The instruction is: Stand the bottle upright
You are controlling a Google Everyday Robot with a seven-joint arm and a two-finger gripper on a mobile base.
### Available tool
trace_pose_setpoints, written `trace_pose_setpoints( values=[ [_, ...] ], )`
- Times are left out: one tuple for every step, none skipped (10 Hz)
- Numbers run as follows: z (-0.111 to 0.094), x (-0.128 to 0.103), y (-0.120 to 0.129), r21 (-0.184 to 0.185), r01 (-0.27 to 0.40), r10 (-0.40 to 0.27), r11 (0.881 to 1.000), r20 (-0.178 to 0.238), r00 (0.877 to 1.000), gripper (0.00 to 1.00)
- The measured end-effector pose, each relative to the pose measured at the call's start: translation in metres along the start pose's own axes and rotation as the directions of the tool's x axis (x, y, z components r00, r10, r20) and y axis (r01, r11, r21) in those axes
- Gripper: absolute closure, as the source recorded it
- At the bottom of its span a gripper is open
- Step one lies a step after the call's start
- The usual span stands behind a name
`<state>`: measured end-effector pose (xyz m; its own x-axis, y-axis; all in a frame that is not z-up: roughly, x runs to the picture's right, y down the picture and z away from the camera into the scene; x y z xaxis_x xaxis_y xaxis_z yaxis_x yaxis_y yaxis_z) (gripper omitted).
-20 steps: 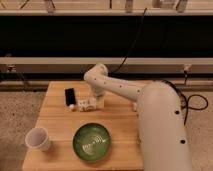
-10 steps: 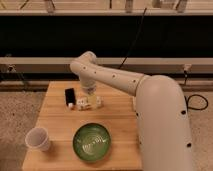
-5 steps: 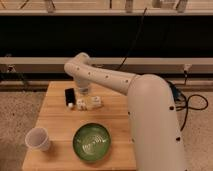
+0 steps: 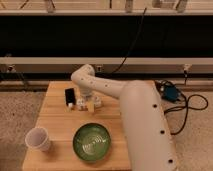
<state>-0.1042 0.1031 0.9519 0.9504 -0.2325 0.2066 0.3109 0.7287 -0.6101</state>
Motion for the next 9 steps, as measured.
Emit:
trace_pose_setpoints(
  values=[
    [0.004, -0.003, -0.005, 0.008, 0.006, -0.006, 1.0, 0.009, 1.0, 0.2],
    [0.005, -0.004, -0.005, 0.011, 0.009, -0.009, 1.0, 0.008, 1.0, 0.22],
    [0.004, -0.004, -0.005, 0.011, 0.009, -0.009, 1.0, 0.008, 1.0, 0.28],
    [0.004, -0.004, -0.005, 0.01, 0.009, -0.009, 1.0, 0.008, 1.0, 0.4],
    [0.001, -0.004, -0.006, 0.012, 0.019, -0.019, 1.0, 0.012, 1.0, 0.5],
    [-0.002, -0.005, -0.008, 0.015, 0.025, -0.026, 1.0, 0.016, 1.0, 0.56],
    [-0.005, -0.006, -0.009, 0.019, 0.029, -0.03, 0.999, 0.02, 0.999, 0.71],
    [-0.006, -0.007, -0.01, 0.021, 0.029, -0.03, 0.999, 0.021, 0.999, 0.77],
    [-0.008, -0.007, -0.009, 0.021, 0.031, -0.032, 0.999, 0.022, 0.999, 0.89]
  ],
)
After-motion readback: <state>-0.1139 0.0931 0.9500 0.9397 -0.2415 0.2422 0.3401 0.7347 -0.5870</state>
